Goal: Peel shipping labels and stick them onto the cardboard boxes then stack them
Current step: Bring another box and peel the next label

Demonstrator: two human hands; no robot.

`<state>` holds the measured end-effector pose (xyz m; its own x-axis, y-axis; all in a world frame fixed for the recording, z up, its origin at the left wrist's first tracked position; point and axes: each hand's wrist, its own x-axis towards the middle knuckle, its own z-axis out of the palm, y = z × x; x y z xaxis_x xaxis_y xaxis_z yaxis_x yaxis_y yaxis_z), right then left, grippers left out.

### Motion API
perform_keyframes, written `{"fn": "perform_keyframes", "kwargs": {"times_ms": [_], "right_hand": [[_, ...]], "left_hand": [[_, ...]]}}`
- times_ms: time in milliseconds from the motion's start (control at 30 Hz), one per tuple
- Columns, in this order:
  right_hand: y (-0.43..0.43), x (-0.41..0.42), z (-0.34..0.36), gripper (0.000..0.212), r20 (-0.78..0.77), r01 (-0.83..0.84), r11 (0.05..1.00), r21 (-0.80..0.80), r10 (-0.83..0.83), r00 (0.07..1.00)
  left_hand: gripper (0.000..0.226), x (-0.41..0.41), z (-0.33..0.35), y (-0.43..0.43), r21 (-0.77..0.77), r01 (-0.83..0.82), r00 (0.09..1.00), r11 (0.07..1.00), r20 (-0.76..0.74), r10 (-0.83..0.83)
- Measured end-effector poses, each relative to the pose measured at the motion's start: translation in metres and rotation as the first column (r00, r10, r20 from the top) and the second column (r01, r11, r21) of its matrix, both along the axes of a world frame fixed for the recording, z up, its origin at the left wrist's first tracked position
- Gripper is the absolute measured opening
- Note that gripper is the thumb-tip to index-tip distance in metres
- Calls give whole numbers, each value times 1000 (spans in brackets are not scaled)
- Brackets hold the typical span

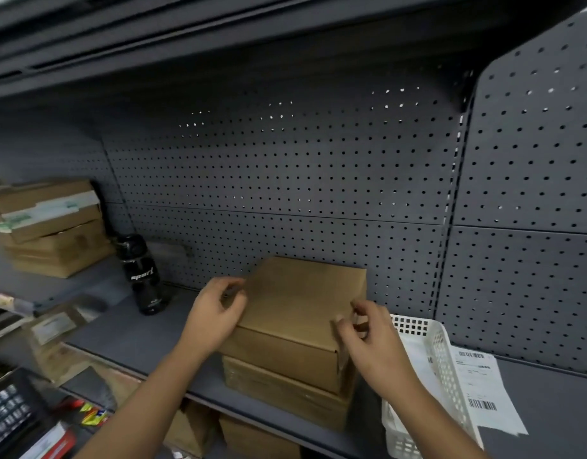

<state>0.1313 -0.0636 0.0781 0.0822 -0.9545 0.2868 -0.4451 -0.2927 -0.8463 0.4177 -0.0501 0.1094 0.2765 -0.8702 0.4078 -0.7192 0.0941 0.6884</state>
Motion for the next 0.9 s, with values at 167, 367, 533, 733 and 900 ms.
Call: {"fn": "perform_keyframes", "kwargs": {"times_ms": [167, 367, 533, 733, 900], "right_hand": [[-3, 9, -4, 64, 143, -43, 992, 115, 26, 989], [-1, 24, -15, 79, 412, -139, 912, 386, -35, 911], [3, 33, -13, 93, 448, -148, 905, 398, -51, 893], [2, 34, -12, 90, 552, -217, 876, 431, -65, 831], [3, 16, -6, 92, 605, -226, 891, 394, -66, 794]], "left_hand": [[38, 29, -5, -13, 188, -34, 978, 982, -195, 71], [33, 25, -11, -15, 314, 254, 533, 915, -835, 138], [42, 18, -13, -13, 290, 281, 469, 915, -873, 133], [44, 13, -13, -6, 289, 263, 485, 920, -864, 133], [46, -1, -8, 1, 272, 253, 489, 928, -864, 119]]}}
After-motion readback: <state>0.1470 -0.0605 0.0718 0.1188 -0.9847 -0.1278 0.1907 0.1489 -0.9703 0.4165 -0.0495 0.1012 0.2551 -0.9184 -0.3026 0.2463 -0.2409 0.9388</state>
